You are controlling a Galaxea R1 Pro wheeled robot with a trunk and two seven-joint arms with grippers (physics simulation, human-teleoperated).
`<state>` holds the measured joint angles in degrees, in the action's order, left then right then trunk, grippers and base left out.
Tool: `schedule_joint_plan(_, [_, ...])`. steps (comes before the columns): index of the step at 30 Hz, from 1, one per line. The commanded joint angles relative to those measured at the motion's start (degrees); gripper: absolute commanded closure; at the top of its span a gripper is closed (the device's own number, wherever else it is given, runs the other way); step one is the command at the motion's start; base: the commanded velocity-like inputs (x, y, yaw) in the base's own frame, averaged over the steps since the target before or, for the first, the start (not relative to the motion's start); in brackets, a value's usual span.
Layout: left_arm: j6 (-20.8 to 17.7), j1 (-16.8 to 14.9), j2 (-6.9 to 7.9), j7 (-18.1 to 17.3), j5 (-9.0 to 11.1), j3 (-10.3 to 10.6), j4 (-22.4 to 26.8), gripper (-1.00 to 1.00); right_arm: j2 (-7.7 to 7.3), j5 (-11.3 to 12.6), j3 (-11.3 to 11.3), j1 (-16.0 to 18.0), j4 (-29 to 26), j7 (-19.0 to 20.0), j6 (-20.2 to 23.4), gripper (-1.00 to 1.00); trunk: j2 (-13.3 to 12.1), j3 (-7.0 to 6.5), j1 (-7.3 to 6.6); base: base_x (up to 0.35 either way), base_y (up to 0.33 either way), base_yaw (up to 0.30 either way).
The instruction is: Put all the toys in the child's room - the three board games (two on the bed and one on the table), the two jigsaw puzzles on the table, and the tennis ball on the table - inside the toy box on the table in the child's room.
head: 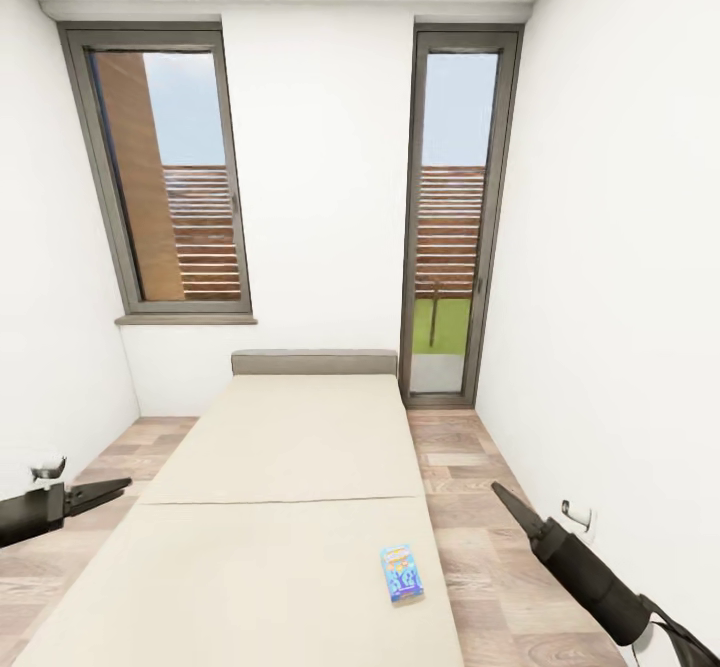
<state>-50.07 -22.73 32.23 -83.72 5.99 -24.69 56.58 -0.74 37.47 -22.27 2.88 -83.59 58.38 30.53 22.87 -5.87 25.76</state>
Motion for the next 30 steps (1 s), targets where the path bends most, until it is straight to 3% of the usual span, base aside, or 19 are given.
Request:
schedule_joint_plan(1, [-0.3, 0.0, -0.06, 0.1, -0.3, 0.0, 0.0, -1.0, 0.04, 0.0, 0.0, 0.0, 0.0, 0.4, 0.1, -1.0, 0.0, 0.03, 0.02, 0.0, 0.0, 0.0])
schedule_joint_plan(17, [4.9, 0.1, -1.09, 5.3, -5.5, 0.0, -0.1, -1.0, 0.62, -5.1, -0.2, 0.0, 1.3, 5.0, -5.0, -1.0, 0.0, 0.03, 0.02, 0.0, 0.0, 0.0])
schedule_joint_plan(24, [7.1, 0.1, -1.32, 7.5, -5.6, 0.0, -0.1, -1.0, 0.64, -7.4, -0.3, 0.0, 2.5, 4.2, -7.3, -1.0, 0.0, 0.03, 0.02, 0.0, 0.0, 0.0])
schedule_joint_plan(30, [9.1, 0.1, -2.56, 9.5, -5.6, 0.0, -0.1, -1.0, 0.71, -9.4, -0.2, 0.0, 3.4, 2.9, -9.2, -1.0, 0.0, 0.03, 0.02, 0.0, 0.0, 0.0])
